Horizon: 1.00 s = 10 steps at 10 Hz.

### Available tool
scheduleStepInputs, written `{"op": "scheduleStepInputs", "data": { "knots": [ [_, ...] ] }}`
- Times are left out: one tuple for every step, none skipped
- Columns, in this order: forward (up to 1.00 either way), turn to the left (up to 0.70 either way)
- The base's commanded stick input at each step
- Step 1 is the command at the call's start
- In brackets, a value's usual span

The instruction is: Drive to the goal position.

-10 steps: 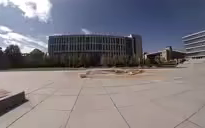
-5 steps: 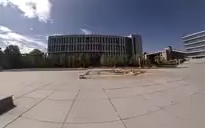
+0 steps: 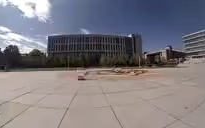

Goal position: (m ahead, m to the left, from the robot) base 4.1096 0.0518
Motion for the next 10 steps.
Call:
{"op": "scheduleStepInputs", "data": {
  "knots": [
    [0.70, 0.02],
    [0.70, 0.02],
    [0.70, 0.02],
    [0.70, 0.02],
    [0.70, 0.02],
    [0.70, 0.02],
    [0.70, 0.02],
    [0.70, 0.02],
    [0.70, -0.01],
    [0.70, -0.01]
  ]
}}
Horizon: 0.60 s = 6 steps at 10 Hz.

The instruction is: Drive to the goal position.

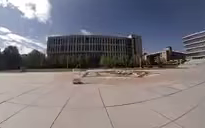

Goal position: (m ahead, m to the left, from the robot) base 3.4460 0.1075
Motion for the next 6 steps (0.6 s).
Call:
{"op": "scheduleStepInputs", "data": {
  "knots": [
    [0.70, -0.01],
    [0.70, -0.01],
    [0.70, -0.01],
    [0.70, -0.01],
    [0.70, -0.01],
    [0.70, -0.01]
  ]
}}
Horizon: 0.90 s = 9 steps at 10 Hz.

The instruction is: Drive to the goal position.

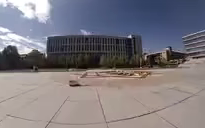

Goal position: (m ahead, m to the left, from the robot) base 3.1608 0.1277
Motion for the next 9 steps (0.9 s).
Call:
{"op": "scheduleStepInputs", "data": {
  "knots": [
    [0.70, -0.01],
    [0.70, -0.09],
    [0.70, -0.12],
    [0.70, -0.04],
    [0.70, -0.01],
    [0.70, -0.01],
    [0.70, -0.01],
    [0.70, -0.01],
    [0.70, -0.01]
  ]
}}
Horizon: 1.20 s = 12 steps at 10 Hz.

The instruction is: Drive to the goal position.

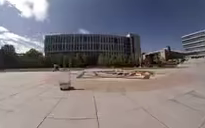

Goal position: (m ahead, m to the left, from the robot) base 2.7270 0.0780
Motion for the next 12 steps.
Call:
{"op": "scheduleStepInputs", "data": {
  "knots": [
    [0.70, -0.01],
    [0.70, -0.01],
    [0.70, -0.01],
    [0.70, -0.01],
    [0.70, 0.03],
    [0.70, 0.19],
    [0.70, 0.28],
    [0.70, 0.27],
    [0.70, 0.05],
    [0.70, -0.01],
    [0.70, -0.01],
    [0.70, -0.01]
  ]
}}
